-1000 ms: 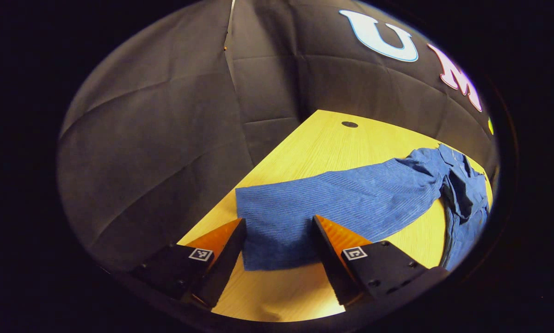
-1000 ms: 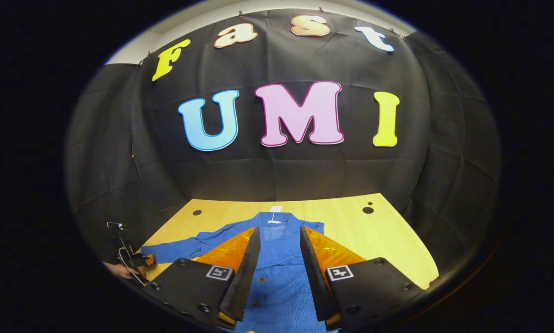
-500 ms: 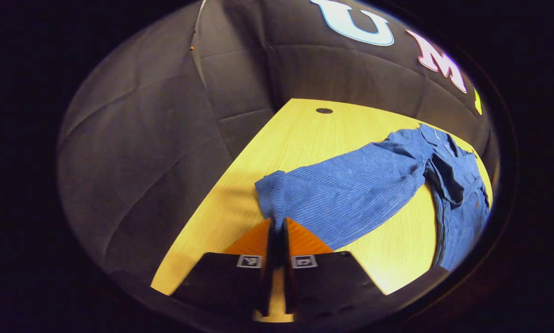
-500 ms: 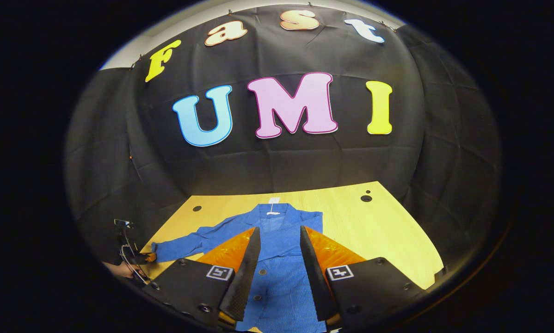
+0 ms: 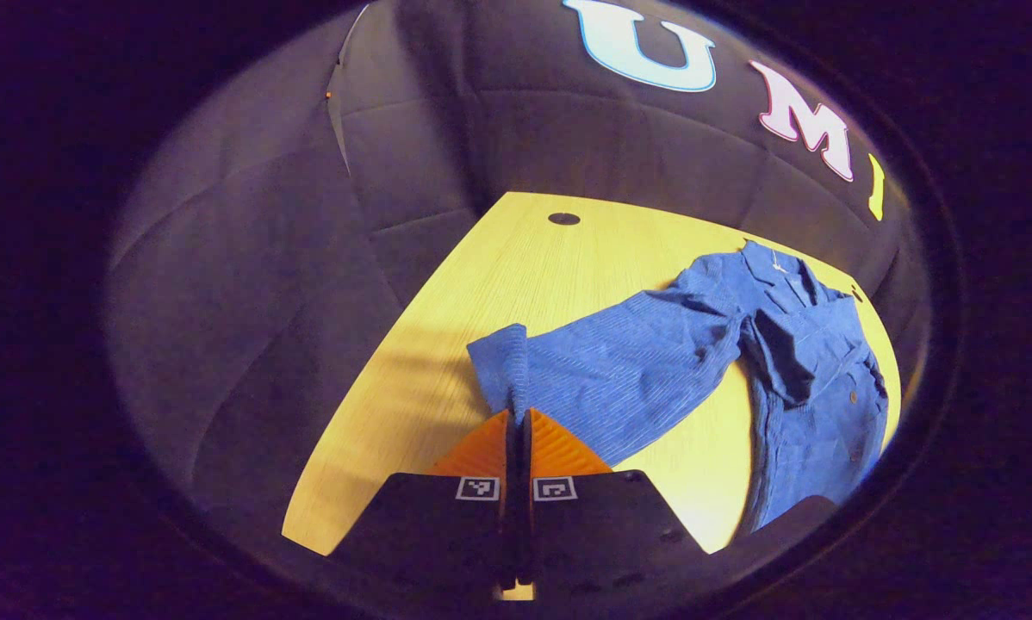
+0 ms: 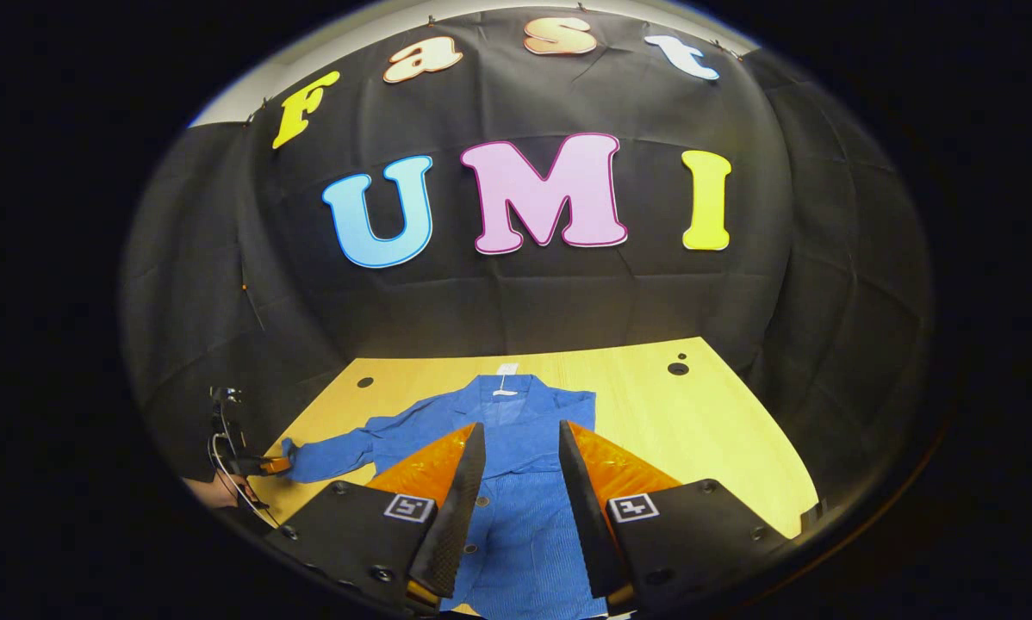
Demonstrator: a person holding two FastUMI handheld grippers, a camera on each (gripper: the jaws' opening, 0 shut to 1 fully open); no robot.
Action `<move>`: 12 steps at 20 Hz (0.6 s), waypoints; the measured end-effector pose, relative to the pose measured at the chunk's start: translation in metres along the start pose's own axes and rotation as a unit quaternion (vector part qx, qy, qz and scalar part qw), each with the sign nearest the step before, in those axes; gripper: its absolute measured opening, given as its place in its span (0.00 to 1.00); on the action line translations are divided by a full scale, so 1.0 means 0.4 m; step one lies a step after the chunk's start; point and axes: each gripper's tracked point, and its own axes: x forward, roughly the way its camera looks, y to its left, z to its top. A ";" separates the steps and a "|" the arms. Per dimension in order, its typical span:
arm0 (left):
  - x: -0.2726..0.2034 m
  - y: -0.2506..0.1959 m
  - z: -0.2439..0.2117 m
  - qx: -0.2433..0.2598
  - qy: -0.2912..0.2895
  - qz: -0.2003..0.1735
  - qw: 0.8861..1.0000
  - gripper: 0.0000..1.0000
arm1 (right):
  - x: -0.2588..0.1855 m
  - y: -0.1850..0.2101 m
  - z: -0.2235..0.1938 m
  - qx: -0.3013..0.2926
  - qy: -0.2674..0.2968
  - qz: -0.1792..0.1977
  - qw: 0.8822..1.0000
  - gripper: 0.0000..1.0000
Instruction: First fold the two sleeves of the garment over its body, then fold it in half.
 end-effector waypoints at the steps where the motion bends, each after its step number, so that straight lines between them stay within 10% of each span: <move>1: -0.028 -0.013 0.032 -0.005 -0.016 -0.007 1.000 0.00 | 0.000 0.000 0.000 -0.002 0.000 0.003 1.000 0.59; 12: -0.365 -0.360 0.346 0.064 -0.169 -0.096 0.979 0.00 | 0.026 -0.051 -0.009 0.025 0.004 0.029 0.999 0.55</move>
